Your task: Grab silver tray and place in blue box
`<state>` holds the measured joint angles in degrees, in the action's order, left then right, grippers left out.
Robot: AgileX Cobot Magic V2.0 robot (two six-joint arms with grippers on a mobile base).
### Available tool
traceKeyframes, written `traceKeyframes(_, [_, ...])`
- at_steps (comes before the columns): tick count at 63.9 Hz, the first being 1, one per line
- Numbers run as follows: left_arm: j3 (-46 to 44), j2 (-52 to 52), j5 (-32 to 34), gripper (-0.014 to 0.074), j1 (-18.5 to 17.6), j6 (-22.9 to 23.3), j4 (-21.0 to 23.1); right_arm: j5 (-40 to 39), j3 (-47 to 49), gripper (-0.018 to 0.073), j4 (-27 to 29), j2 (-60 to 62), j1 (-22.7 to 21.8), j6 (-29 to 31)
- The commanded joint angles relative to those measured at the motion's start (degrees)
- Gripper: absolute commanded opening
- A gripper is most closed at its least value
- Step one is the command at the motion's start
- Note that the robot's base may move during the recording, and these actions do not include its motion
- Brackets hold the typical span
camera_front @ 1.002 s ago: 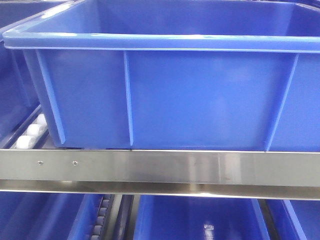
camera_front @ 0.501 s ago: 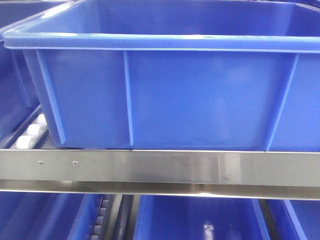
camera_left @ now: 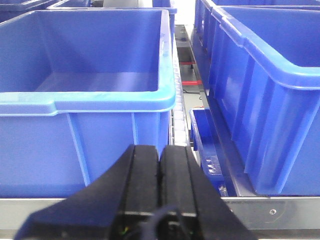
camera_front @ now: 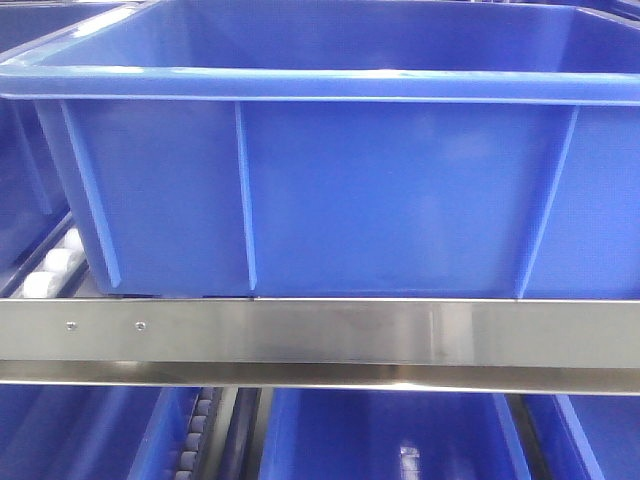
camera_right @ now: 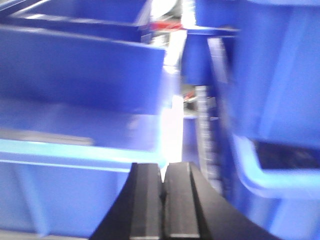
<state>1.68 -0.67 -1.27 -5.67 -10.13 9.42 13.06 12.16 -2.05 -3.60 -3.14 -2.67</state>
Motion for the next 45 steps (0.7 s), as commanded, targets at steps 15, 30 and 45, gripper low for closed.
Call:
traceKeyframes(15, [-0.18, -1.02, 4.77, -0.0095, 0.10, 0.53, 0.02, -17.76, -13.79, 0.0055, 3.18, 5.35, -3.52, 0.79])
traceKeyframes(30, [-0.18, -1.02, 4.77, -0.0095, 0.10, 0.53, 0.02, -16.53, -14.05, 0.0055, 3.17, 5.35, -3.52, 0.79])
traceKeyframes(45, [-0.18, -1.02, 4.77, -0.0095, 0.10, 0.53, 0.02, -16.47, -14.05, 0.0055, 3.17, 5.35, -3.52, 0.79])
